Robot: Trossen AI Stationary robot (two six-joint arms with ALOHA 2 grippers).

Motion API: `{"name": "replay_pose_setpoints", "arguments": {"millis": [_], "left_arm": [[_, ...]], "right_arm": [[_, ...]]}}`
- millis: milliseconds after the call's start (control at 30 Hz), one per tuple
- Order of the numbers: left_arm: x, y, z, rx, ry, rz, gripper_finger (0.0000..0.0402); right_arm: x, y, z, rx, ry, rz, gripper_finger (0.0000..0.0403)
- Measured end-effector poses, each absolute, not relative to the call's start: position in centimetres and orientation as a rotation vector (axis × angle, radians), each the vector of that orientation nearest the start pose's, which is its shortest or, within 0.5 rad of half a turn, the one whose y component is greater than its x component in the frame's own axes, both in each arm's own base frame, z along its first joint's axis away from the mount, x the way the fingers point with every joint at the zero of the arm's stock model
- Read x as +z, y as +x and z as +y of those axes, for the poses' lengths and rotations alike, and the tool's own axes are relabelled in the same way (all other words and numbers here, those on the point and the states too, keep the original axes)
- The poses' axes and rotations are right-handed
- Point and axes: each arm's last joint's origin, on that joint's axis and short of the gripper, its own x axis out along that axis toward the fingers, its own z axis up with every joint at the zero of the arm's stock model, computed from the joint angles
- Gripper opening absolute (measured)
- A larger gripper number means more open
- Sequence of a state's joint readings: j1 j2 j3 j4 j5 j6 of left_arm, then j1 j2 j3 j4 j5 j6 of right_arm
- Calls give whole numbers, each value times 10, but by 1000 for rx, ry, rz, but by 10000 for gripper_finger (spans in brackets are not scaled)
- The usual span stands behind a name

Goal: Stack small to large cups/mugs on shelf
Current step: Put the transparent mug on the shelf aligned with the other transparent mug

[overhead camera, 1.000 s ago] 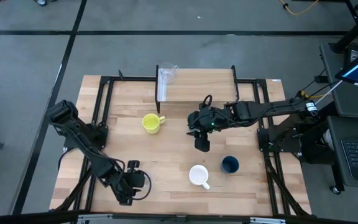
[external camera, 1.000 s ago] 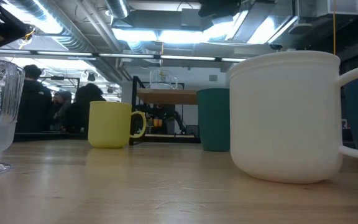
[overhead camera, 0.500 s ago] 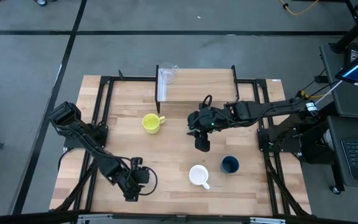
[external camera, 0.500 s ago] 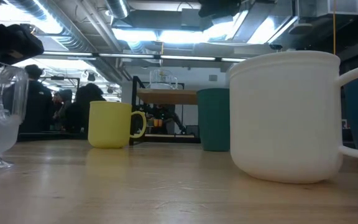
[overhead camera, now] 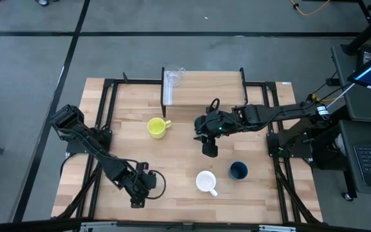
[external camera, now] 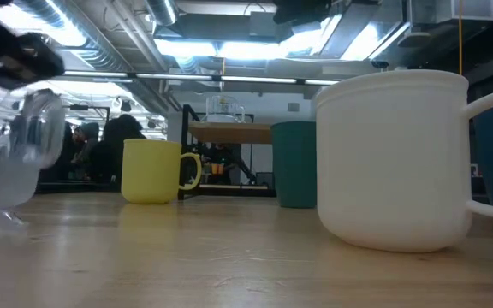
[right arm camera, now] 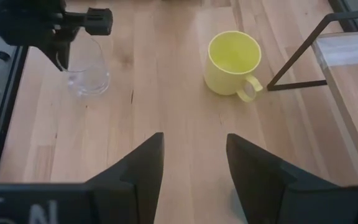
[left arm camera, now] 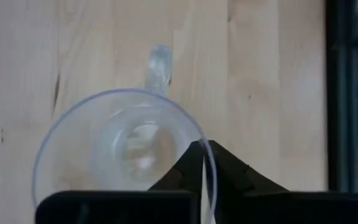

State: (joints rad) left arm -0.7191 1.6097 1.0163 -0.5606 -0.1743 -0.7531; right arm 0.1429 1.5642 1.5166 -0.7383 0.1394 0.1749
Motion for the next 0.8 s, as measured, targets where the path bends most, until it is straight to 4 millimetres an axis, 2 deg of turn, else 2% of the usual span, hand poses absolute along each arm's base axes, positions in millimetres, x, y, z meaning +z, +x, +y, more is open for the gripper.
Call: {"name": "replay_pose_setpoints", "arguments": {"millis": [200, 400, 633, 800], "left_arm": [[241, 255, -189, -51, -13, 1111, 3], [297, 273, -157, 41, 155, 1097, 2], [352, 296, -92, 35, 209, 1111, 1], [373, 306, -33, 24, 185, 1098, 1]], "right_arm": [[347, 331, 44, -65, 55, 777, 177], [347, 324, 43, -70, 50, 826, 177], [358, 299, 38, -182, 34, 870, 177], [366, 278, 34, -231, 39, 909, 177]]}}
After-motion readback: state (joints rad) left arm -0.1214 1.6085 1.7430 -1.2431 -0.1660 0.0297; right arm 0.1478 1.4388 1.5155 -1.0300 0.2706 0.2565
